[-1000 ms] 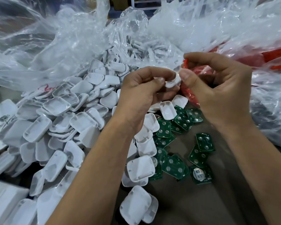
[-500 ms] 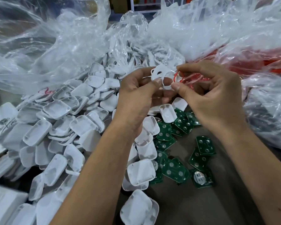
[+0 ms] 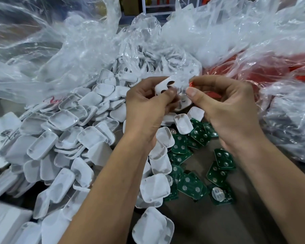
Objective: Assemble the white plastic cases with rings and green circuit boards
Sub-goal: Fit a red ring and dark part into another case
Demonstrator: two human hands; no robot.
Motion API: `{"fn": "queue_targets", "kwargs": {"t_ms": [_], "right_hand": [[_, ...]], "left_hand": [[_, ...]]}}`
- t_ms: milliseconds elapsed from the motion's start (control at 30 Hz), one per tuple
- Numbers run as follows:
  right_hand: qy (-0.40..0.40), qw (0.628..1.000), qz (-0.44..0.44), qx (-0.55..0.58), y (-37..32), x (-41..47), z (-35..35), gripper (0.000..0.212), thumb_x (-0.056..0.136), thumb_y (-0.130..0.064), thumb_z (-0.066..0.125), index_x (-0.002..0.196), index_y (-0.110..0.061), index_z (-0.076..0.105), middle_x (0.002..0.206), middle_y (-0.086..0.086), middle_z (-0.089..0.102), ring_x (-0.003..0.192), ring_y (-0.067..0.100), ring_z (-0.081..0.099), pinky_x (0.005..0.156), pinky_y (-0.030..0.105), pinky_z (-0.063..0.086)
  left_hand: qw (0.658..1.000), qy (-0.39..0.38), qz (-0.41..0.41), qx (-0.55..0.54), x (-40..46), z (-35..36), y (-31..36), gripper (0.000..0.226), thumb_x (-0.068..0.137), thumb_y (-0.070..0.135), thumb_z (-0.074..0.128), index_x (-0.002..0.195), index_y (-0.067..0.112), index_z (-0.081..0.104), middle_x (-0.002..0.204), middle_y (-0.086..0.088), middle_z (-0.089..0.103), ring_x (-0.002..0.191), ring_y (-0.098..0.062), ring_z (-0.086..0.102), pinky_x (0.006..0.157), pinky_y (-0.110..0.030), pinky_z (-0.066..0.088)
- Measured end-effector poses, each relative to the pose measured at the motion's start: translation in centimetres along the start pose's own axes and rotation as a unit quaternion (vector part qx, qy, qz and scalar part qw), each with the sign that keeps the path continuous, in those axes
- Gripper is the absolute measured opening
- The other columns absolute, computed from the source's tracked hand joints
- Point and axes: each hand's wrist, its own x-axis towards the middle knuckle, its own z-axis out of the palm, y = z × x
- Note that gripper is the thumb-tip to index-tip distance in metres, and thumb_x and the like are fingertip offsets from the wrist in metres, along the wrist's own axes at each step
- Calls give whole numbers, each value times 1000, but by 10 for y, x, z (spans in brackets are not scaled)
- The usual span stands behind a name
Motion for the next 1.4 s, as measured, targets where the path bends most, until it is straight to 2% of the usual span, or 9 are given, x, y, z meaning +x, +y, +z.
{"fn": "queue_targets", "kwargs": {"t_ms": [133,267,367,500,767,933,1067,1267,1400], "right_hand": [[-12,999,-10,-31,-1,-3,4,20,83,-23,88,101,-22,81,89,-6,80,81,11,77,73,23,61],[-5,999,-5,-45,-1,-3,3,22,82,-25,90,102,-23,81,90,-6,80,80,11,77,73,23,61],[-2,999,-2,-54,-1,-2,2,24,81,-26,90,103,-25,80,90,-8,80,80,13,77,72,23,62],[28,998,-4,-59,-3,0,0,25,81,-26,90,104,-24,81,90,-8,80,79,13,76,70,25,63],[25,983,-64,-170,-2,-2,-2,28,81,-32,89,106,-25,81,90,-15,75,64,-3,61,60,10,46],[16,977,-79,-199,-3,-3,1,29,80,-30,90,106,-25,81,99,-15,73,78,-4,64,70,17,49],[15,975,-74,-209,-1,0,-1,31,78,-29,91,107,-27,81,98,-15,72,80,-3,65,70,19,51],[18,969,-84,-231,-2,-1,-1,34,77,-32,92,108,-25,81,99,-12,72,86,3,69,71,21,56],[14,977,-71,-201,-1,0,-1,33,77,-30,92,107,-24,81,100,-11,73,89,5,71,71,20,57]], "left_hand": [[998,-2,23,62,0,-1,-2,11,92,14,77,92,4,78,82,-14,76,83,-40,75,81,-57,63],[995,-21,4,100,0,0,-2,19,96,22,73,87,7,80,75,-5,74,71,-21,72,69,-36,62],[994,-54,-66,72,2,-3,-1,16,95,15,73,86,3,75,75,-9,65,54,-10,59,61,-26,58],[986,-99,-133,7,-1,-3,2,7,90,-6,71,93,-1,69,91,-21,73,73,-24,74,71,-34,64],[996,-26,-84,-1,-2,8,-9,40,86,-11,73,118,13,74,67,-9,57,77,-29,67,75,-37,61],[997,-43,-56,29,-7,12,-10,41,84,-17,68,112,12,75,90,-35,68,77,-33,70,77,-37,62],[995,-79,-53,26,-7,12,-10,44,83,-24,64,113,8,71,87,-16,79,74,-20,76,56,-17,53],[997,-73,-29,15,-8,14,-12,38,86,-20,67,112,7,68,92,-14,80,89,-27,79,80,-37,64],[997,-66,-17,19,-8,13,-12,35,86,-18,68,111,7,67,91,-12,80,88,-27,79,79,-38,64]]}}
